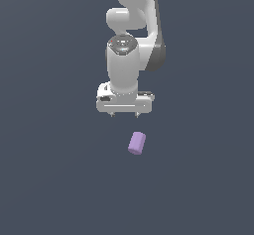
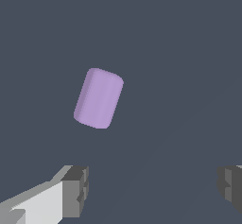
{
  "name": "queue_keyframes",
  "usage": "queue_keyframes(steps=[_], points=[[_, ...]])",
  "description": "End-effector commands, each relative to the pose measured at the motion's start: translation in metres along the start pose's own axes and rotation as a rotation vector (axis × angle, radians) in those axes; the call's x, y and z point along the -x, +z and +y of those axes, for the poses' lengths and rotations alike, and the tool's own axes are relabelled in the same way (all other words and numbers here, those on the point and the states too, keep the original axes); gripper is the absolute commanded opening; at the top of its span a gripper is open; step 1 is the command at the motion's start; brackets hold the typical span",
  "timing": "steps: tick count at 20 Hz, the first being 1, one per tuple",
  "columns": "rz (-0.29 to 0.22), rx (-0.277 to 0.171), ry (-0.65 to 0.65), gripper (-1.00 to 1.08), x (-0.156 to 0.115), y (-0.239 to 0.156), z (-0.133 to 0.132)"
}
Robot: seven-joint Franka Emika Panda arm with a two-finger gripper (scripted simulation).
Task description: Pick up the object and move it to a goal position.
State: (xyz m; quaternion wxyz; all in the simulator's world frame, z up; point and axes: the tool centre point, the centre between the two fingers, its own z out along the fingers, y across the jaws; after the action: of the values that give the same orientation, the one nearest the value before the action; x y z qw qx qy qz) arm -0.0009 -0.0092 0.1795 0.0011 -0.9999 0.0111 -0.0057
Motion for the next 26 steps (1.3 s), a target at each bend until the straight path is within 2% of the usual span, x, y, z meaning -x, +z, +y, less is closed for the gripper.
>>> queue_keyframes(steps=[1, 15, 26], points=[[0.000, 0.000, 0.000, 1.00, 0.000, 0.000, 0.000], [0.002, -0.010, -0.001, 1.00, -0.001, 0.006, 0.001], [-0.003, -0.006, 0.103, 1.00, -0.021, 0.031, -0.017]])
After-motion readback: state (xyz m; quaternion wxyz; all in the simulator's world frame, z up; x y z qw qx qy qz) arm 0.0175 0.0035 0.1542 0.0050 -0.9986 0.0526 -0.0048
